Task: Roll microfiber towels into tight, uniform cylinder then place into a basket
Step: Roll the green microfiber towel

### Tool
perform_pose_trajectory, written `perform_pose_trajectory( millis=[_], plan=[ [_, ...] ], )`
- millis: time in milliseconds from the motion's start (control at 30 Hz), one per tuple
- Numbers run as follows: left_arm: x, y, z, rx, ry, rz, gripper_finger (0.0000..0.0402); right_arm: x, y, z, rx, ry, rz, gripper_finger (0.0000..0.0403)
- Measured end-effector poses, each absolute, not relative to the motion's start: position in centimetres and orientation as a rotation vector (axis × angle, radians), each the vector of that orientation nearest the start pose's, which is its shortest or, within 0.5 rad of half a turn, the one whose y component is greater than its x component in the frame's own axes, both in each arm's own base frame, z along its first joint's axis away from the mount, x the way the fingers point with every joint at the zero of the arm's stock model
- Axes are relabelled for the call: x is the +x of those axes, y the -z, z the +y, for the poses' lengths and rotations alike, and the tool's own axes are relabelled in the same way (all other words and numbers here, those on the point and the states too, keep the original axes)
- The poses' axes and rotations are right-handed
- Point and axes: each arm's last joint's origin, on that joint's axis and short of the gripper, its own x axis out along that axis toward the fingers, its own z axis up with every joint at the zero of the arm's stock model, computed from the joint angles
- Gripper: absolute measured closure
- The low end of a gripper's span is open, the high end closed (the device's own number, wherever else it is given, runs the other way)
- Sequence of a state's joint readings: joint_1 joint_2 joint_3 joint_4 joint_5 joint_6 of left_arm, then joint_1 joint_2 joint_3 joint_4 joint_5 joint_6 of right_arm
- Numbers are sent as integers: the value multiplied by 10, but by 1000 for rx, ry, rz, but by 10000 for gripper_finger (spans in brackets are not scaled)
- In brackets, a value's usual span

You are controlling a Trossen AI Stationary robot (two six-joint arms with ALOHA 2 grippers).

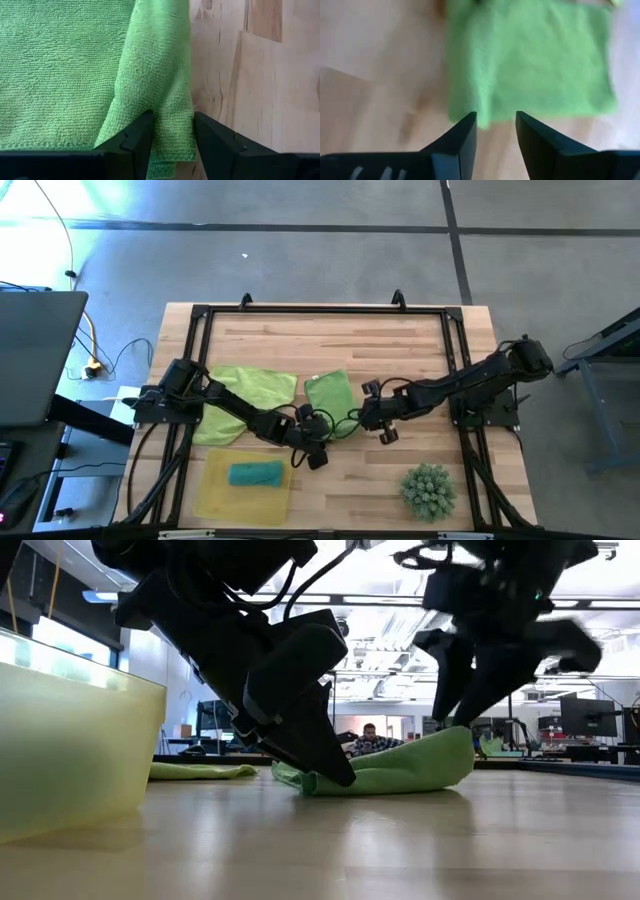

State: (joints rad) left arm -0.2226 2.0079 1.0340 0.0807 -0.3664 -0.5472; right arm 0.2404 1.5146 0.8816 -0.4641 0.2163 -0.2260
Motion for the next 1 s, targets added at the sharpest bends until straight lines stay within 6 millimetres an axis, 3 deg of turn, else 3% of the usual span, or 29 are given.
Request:
perform_pose_trajectory(
  millis=[133, 500, 1000],
  plan=[
    [371, -100, -74, -253, -360, 787, 268, 276, -181, 70, -416, -263, 997, 274],
    [371, -100, -74, -254, -360, 788, 268, 264, -152, 76, -374, -276, 913, 274],
    [372, -101, -74, -283, -367, 765, 268, 247, -121, 57, -382, -185, 784, 274]
  ],
)
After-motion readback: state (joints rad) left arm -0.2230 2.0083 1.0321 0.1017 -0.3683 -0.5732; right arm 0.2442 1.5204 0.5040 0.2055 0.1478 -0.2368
